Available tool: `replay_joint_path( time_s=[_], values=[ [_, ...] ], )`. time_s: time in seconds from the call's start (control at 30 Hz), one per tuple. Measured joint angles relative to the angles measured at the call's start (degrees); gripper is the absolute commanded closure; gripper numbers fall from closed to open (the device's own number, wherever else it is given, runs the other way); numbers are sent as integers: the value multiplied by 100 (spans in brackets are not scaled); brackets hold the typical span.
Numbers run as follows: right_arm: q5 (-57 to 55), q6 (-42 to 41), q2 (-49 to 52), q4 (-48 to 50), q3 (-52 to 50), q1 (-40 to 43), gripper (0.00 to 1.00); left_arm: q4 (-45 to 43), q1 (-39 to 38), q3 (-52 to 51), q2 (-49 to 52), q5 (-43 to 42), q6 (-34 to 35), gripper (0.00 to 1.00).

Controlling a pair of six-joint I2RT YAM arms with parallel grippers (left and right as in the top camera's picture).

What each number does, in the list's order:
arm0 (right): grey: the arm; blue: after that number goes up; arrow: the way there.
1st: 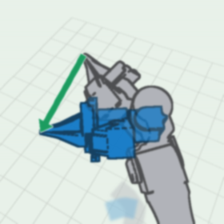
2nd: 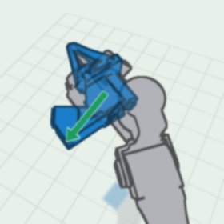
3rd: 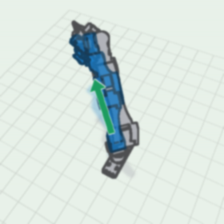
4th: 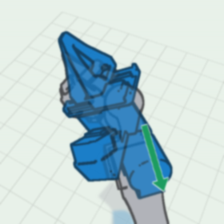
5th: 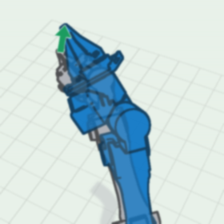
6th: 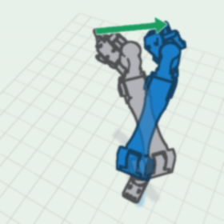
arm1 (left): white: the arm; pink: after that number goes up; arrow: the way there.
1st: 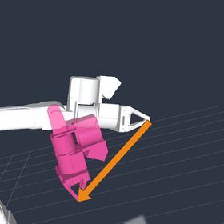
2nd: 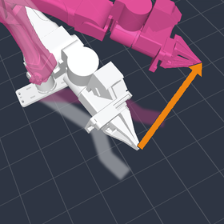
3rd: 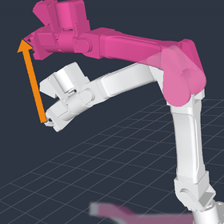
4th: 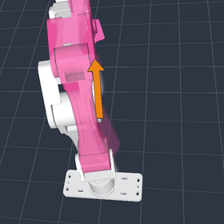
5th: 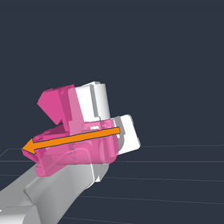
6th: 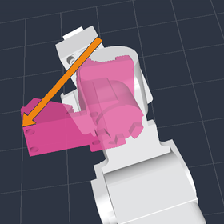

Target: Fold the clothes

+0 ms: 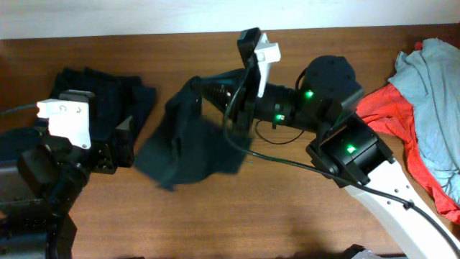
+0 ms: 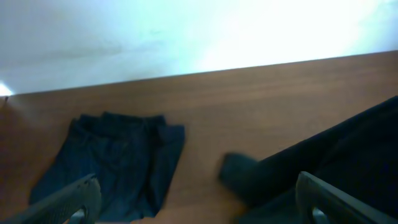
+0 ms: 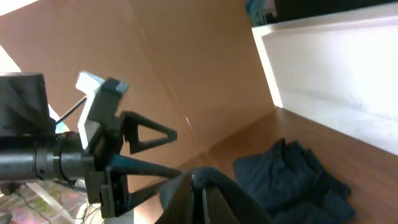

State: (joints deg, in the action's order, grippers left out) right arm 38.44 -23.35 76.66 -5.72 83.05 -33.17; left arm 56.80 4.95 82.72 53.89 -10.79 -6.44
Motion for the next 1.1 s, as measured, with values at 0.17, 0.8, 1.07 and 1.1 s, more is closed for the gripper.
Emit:
replay_joint_path(
  time_s=[0.17,0.8,1.07,1.1],
  values=[
    [-20,0,0,-149,0,719,96,90,0,0,111,92,0,1],
    [-1084,1023,118,-4223,4,4387,29,101,0,0,833,-162,0,1],
    [-1158,1217,210,-4577,4,4415,32,229,-151,0,1512,-616,-2,1],
    [-1161,1255,212,-4629,4,4369,32,234,-240,0,1602,-658,-4,1]
  ],
)
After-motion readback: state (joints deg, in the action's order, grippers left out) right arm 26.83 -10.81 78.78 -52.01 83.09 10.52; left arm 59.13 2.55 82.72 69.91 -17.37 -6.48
